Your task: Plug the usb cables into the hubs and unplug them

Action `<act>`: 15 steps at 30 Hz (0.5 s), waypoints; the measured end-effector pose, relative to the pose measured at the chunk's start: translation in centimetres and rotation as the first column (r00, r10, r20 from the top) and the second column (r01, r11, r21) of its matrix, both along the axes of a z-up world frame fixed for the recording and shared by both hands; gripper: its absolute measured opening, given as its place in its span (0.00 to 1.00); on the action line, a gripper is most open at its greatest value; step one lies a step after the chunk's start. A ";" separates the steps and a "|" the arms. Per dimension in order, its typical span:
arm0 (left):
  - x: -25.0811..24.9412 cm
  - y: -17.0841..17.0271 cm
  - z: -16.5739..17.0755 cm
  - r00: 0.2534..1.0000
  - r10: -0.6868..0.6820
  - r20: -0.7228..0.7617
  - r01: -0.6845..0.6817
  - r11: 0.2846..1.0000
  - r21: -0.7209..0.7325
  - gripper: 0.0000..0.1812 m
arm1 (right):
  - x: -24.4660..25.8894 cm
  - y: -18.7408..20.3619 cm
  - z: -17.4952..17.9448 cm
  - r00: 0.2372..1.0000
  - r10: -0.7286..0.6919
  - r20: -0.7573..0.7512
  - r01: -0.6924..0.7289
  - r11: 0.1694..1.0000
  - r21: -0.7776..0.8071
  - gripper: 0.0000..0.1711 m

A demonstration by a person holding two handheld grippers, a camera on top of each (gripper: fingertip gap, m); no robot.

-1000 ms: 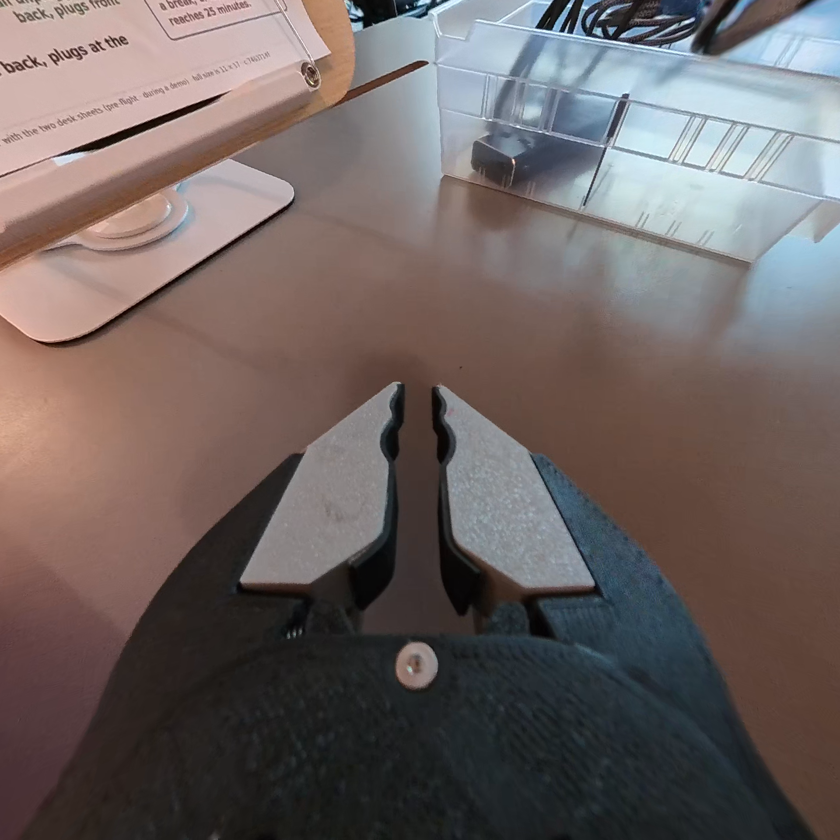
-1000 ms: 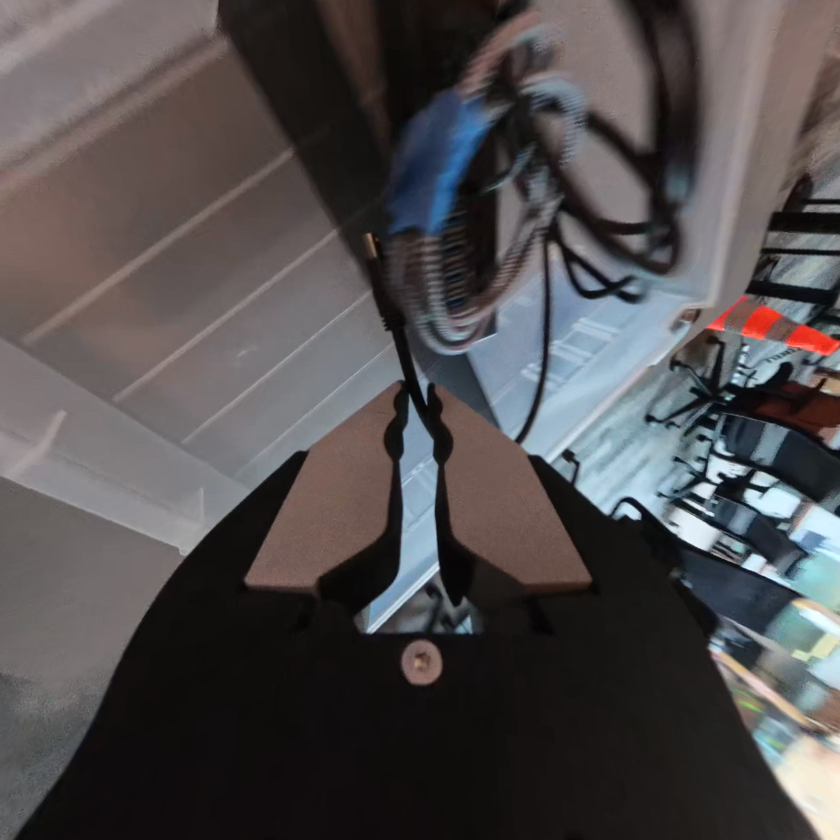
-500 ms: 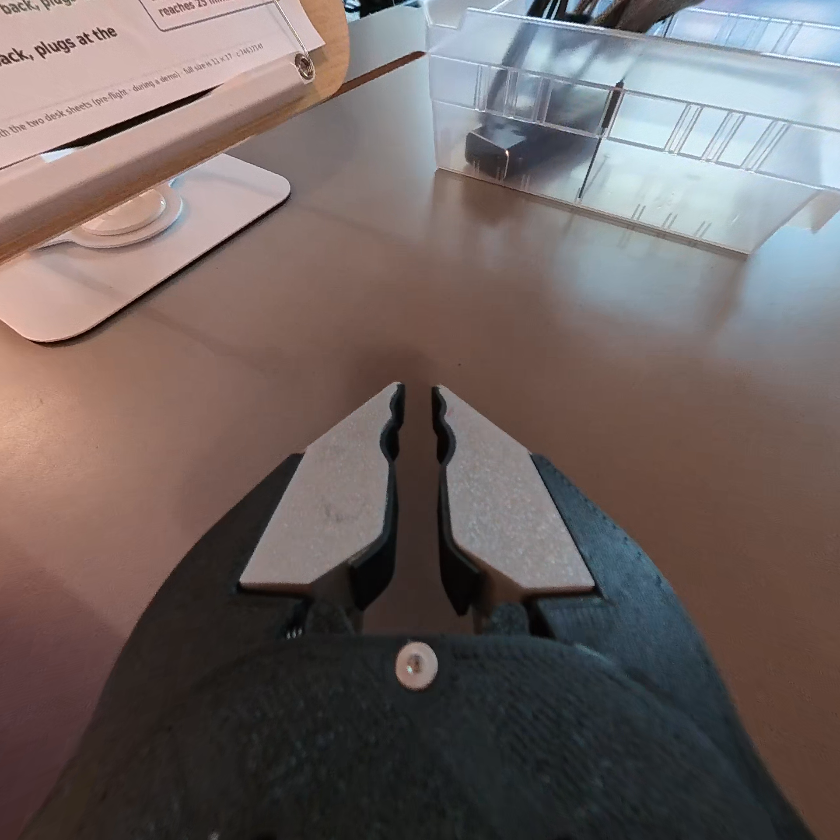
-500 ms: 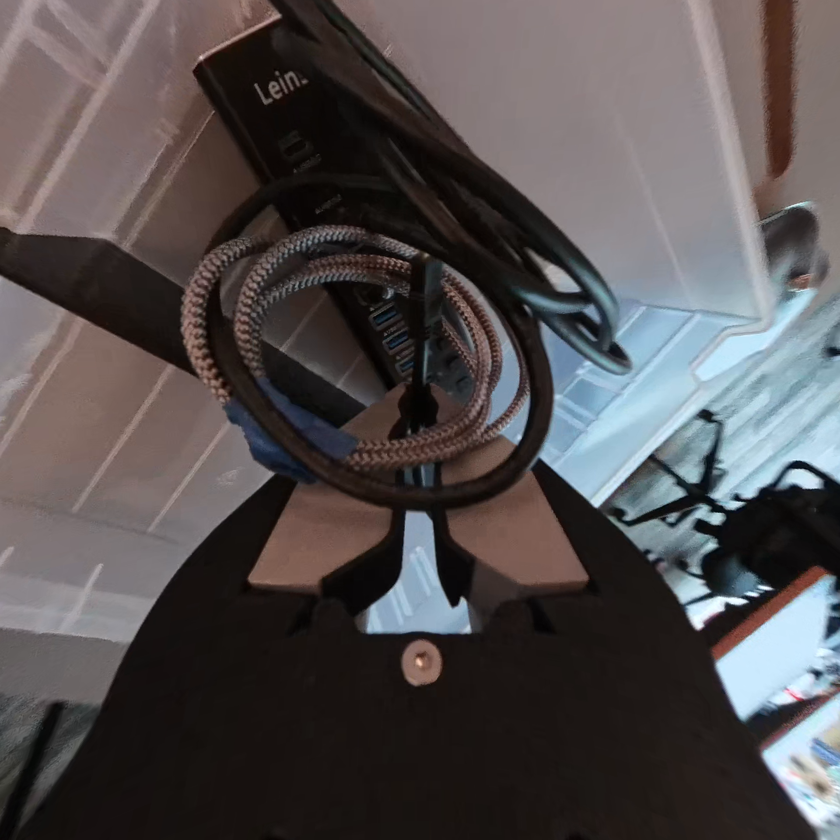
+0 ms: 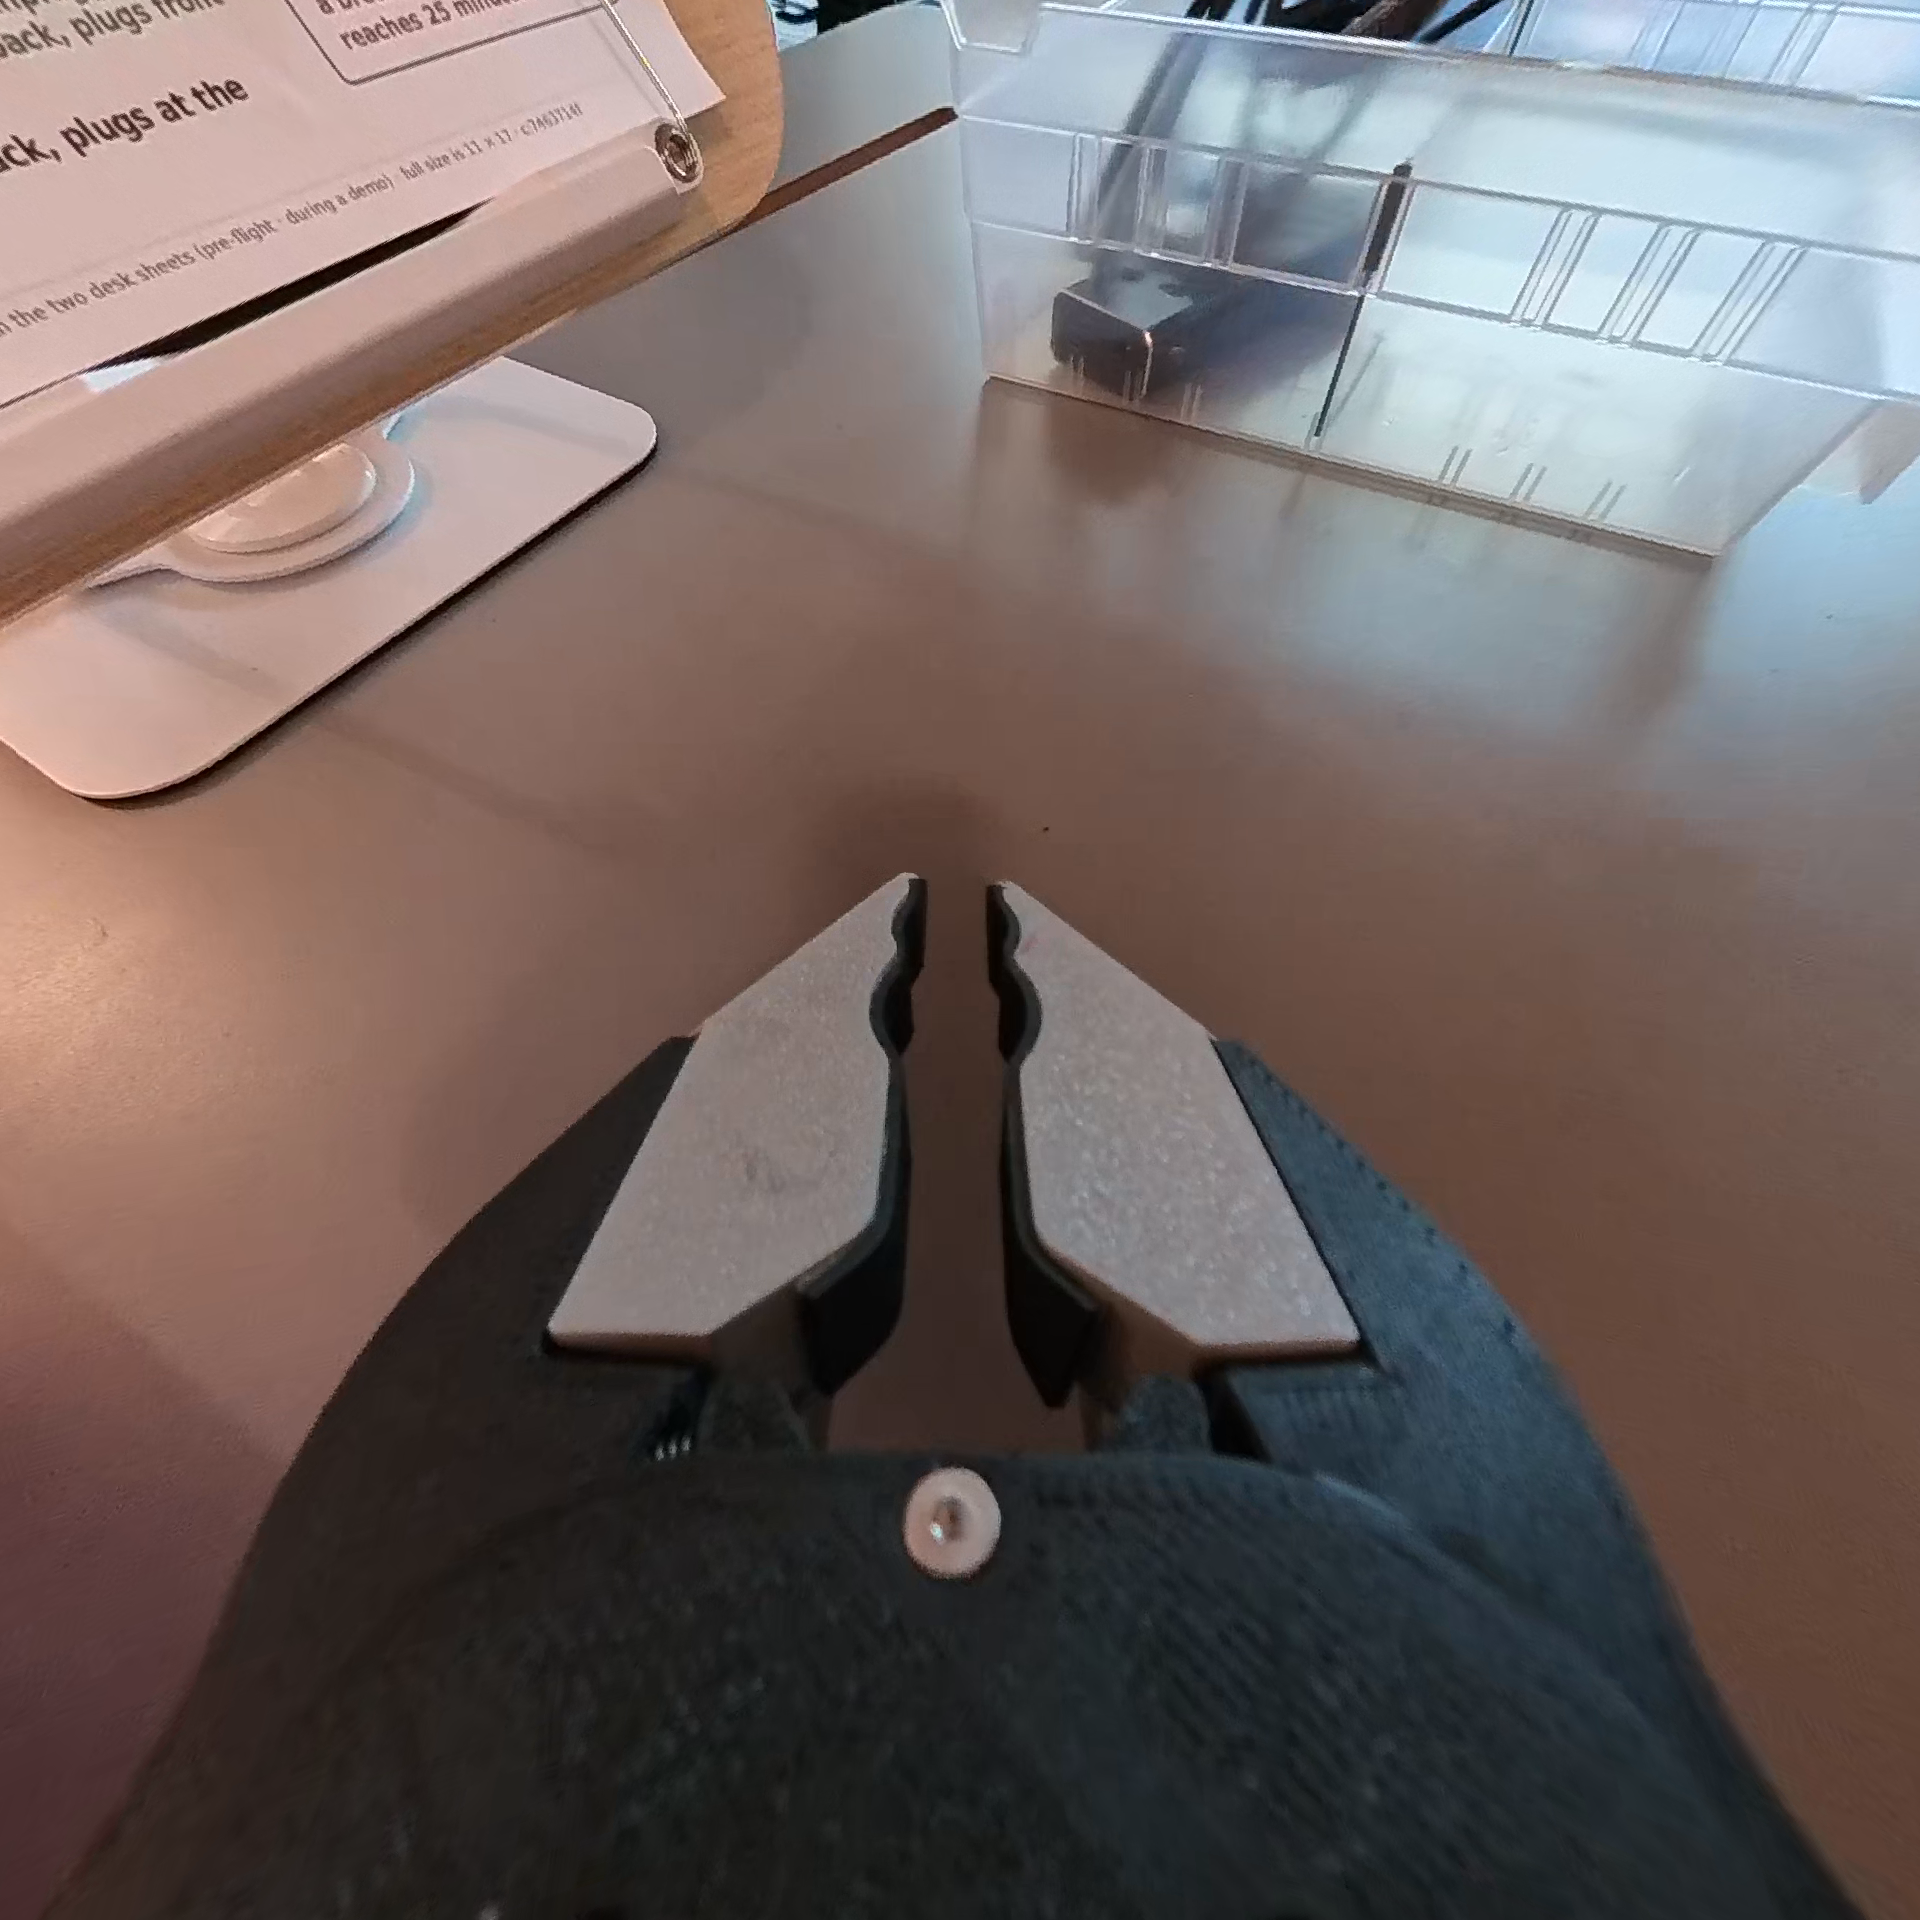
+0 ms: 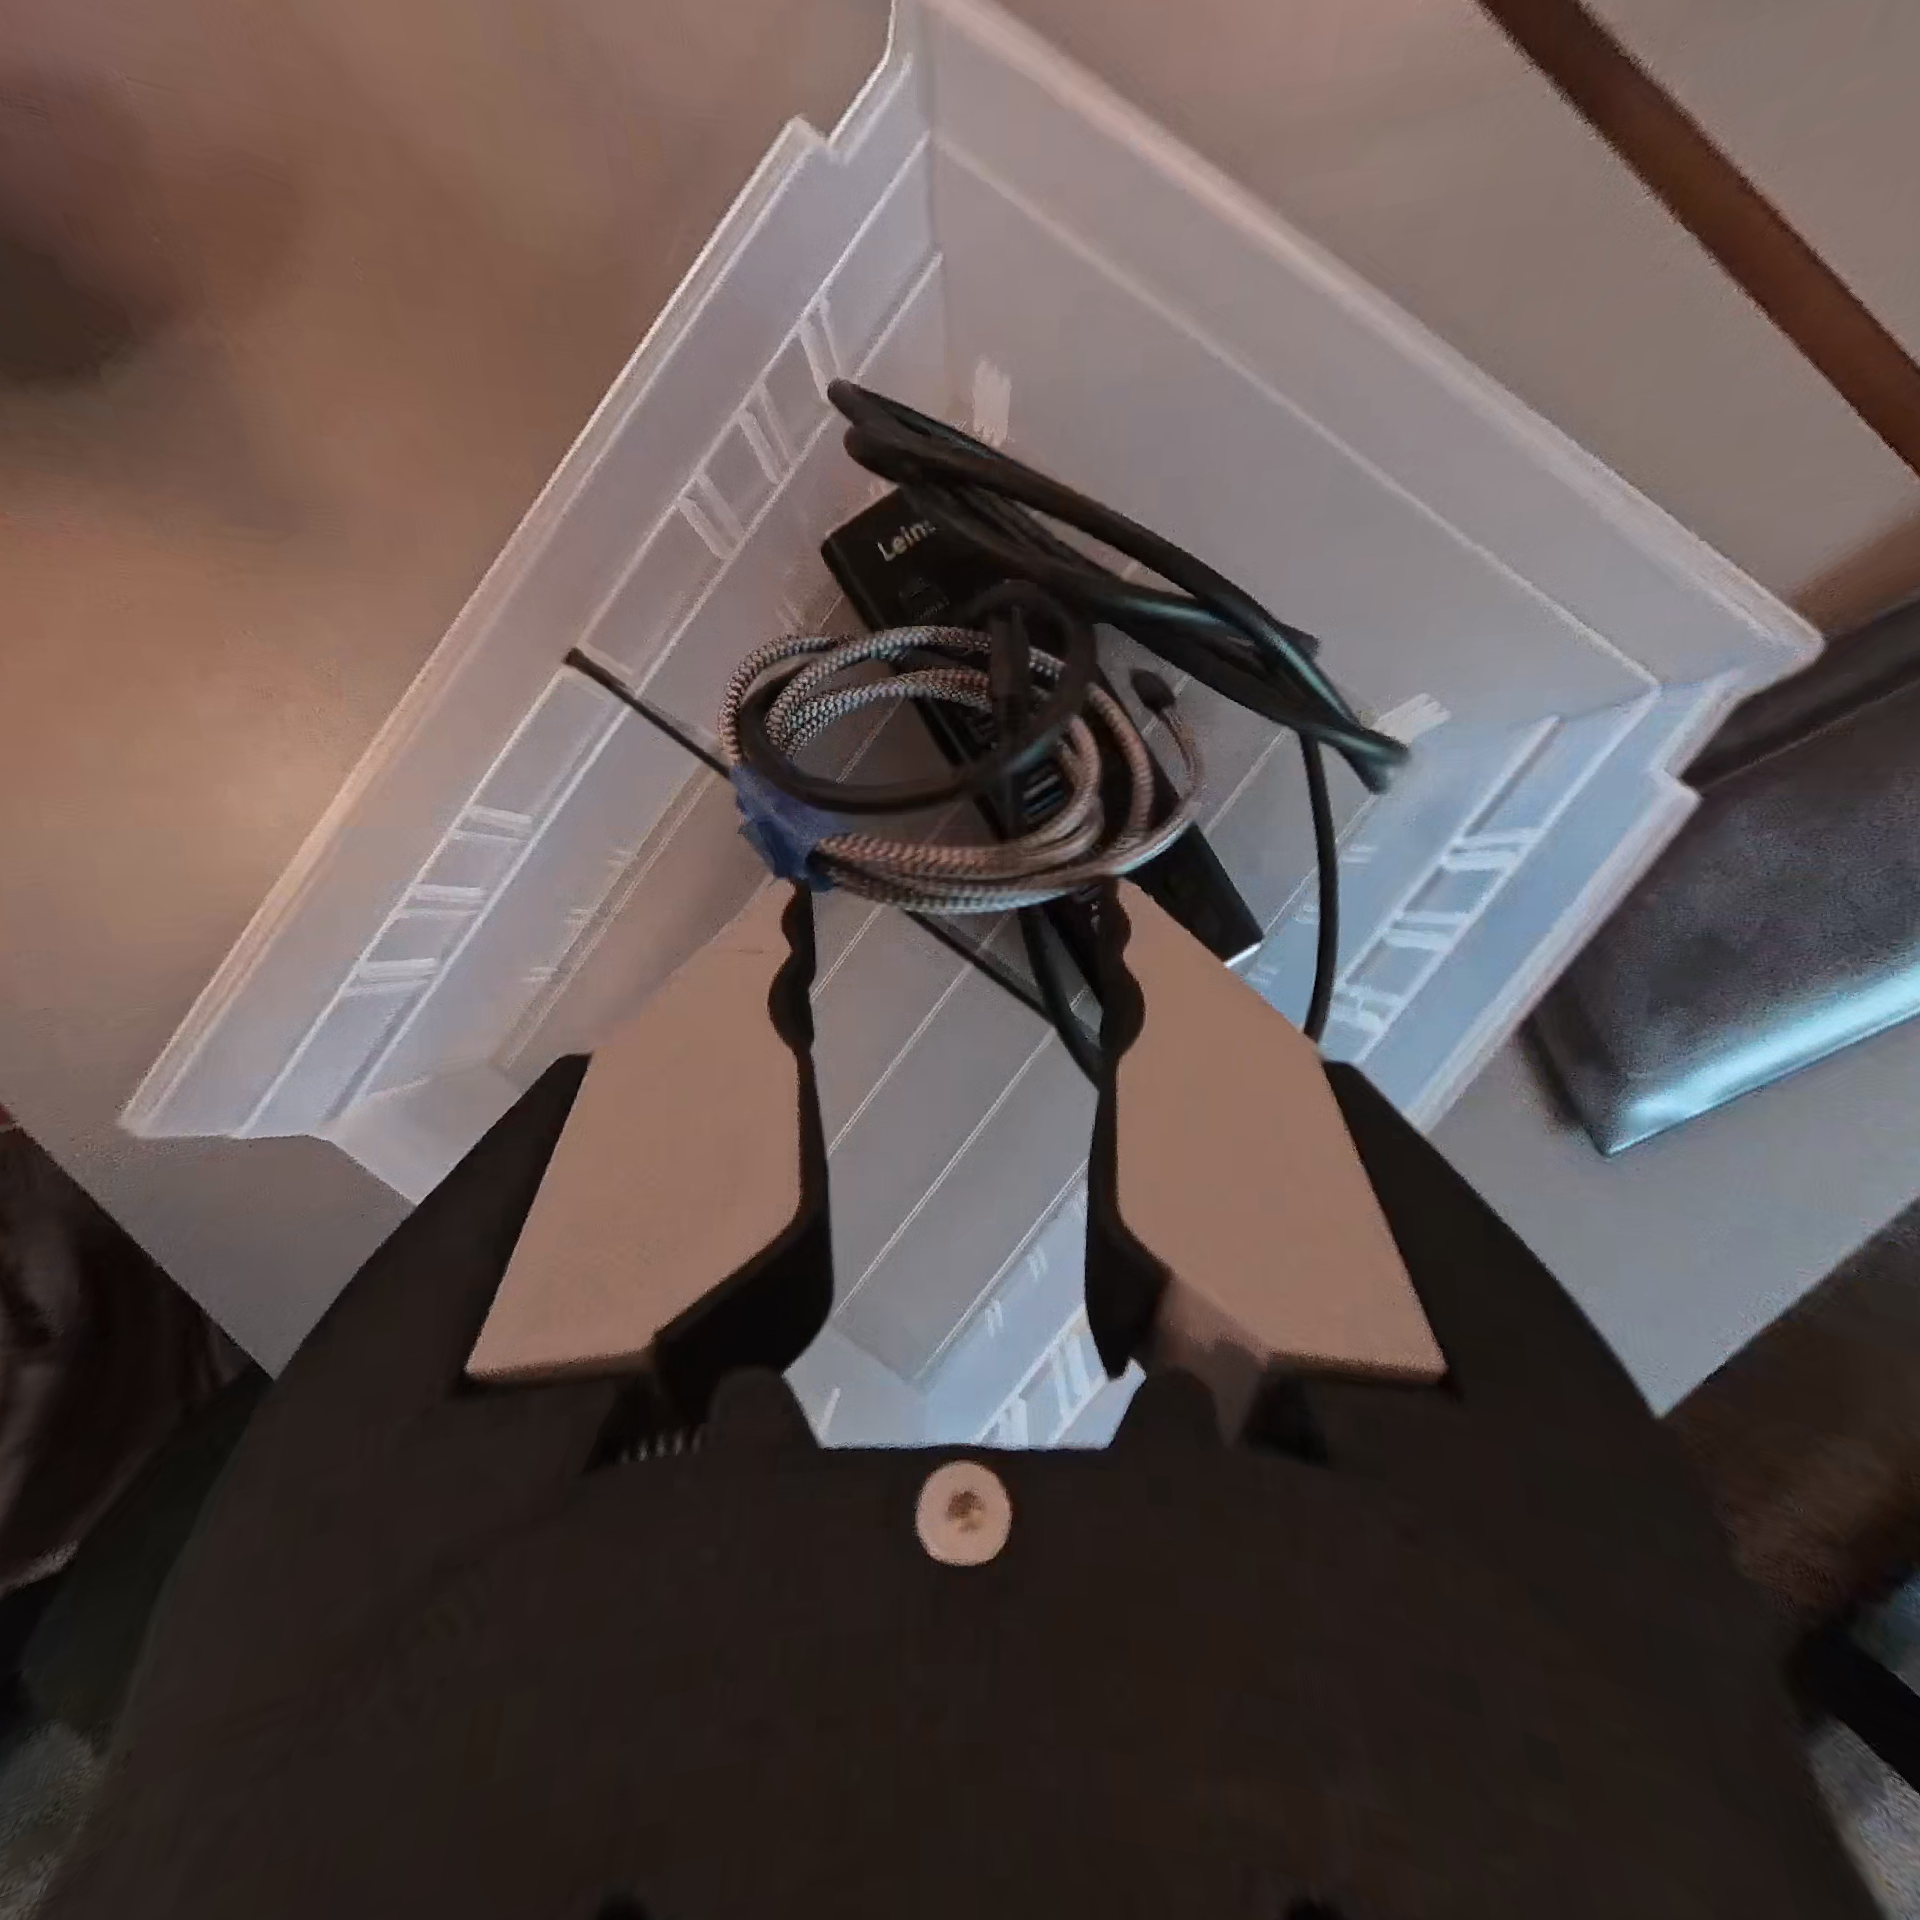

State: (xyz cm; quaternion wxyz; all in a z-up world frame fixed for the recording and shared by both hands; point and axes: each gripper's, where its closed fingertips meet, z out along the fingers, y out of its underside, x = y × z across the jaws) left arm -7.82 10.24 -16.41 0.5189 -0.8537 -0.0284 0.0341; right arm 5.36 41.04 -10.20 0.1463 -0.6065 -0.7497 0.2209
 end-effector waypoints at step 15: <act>-0.4 0.1 -0.2 0.999 0.008 0.032 -0.008 1.000 -0.005 0.06 | 0.7 -17.7 11.8 0.809 0.110 -0.578 -0.123 0.992 0.015 0.42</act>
